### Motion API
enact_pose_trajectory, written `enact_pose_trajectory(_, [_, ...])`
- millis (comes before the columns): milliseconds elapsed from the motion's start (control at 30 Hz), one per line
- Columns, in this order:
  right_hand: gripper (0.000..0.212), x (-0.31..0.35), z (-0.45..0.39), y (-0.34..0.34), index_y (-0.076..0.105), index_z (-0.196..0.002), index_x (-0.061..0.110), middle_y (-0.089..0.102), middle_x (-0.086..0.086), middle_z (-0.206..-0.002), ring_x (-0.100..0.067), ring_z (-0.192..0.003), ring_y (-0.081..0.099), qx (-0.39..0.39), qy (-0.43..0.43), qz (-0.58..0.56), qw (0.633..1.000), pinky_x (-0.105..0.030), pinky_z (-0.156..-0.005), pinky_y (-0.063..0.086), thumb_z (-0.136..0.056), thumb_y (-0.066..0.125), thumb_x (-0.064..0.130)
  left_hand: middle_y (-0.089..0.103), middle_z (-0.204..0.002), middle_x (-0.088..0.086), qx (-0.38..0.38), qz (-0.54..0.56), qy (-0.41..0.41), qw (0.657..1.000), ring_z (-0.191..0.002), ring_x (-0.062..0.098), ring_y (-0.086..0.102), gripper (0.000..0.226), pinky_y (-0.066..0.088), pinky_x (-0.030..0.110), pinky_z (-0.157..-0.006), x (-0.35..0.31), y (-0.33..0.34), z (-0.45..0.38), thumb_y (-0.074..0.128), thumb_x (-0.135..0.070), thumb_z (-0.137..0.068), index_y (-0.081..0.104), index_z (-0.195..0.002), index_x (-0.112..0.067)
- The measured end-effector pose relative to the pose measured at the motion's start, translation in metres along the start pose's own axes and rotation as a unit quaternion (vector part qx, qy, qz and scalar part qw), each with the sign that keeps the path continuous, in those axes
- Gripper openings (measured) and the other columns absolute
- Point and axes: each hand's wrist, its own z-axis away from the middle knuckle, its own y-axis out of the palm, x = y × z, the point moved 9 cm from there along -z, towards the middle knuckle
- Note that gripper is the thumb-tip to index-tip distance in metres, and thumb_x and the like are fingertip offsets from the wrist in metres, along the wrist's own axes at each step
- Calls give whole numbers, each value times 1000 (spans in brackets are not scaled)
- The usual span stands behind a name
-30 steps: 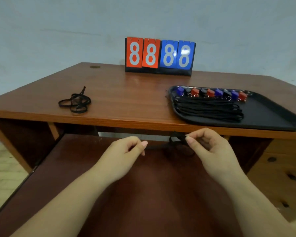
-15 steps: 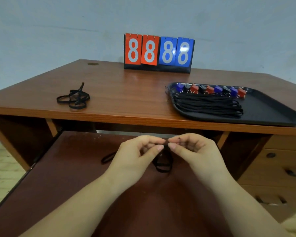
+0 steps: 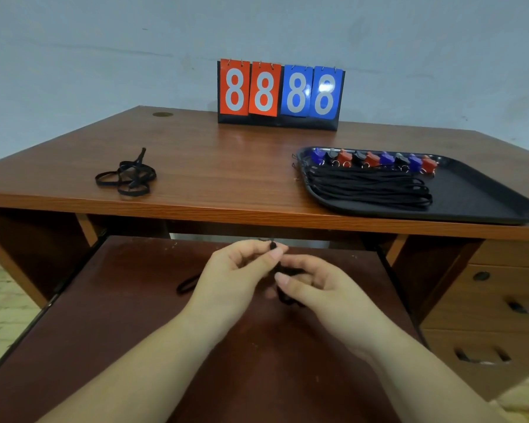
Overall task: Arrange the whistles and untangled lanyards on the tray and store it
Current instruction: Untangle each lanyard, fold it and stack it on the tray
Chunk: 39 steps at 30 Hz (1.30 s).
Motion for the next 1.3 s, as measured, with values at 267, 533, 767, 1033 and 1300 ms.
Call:
enact_pose_trajectory(267, [25, 1, -3, -21, 71, -89, 30, 51, 12, -57, 0, -48, 43, -1, -4, 129, 992, -18, -57, 36, -97, 47, 27, 75, -94, 4, 3, 217, -116, 969, -98, 17, 69, 21, 50, 35, -91, 13, 5, -4, 39, -15, -98, 58, -90, -13])
enact_pose_trajectory(533, [23, -1, -5, -50, 72, -82, 34, 64, 19, -69, 9, -68, 56, -14, -10, 276, 961, -9, -64, 38, -93, 52, 31, 50, -56, -5, -72, 176, -85, 978, -55, 7, 55, 18, 53, 29, -69, 13, -30, -17, 40, -15, -99, 56, -90, -15])
enact_pose_trajectory(767, [20, -9, -9, -66, 74, -81, 28, 61, 29, -58, 16, -62, 53, -29, 6, 258, 966, -6, -61, 37, -92, 56, 30, 55, -63, -6, -111, -244, 105, 958, -58, 0, 54, 20, 42, 20, -69, -20, -69, -25, 42, -21, -97, 55, -84, -28])
enact_pose_trajectory(1033, [18, 3, -5, -59, 71, -82, 30, 66, 18, -73, 7, -75, 58, -74, -37, 285, 955, -16, -71, 41, -91, 55, 34, 68, -84, -14, -60, -317, 122, 939, -84, -4, 62, 11, 43, 11, -76, -23, -42, -12, 48, -28, -94, 58, -91, -32])
enact_pose_trajectory(1300, [16, 18, -1, -21, 67, -85, 37, 68, 18, -86, 6, -87, 59, -62, -118, 290, 948, -11, -75, 42, -91, 54, 34, 68, -81, -9, 55, -319, 111, 940, -76, 1, 62, 10, 49, 24, -69, -5, 11, 4, 47, -33, -95, 55, -93, -29])
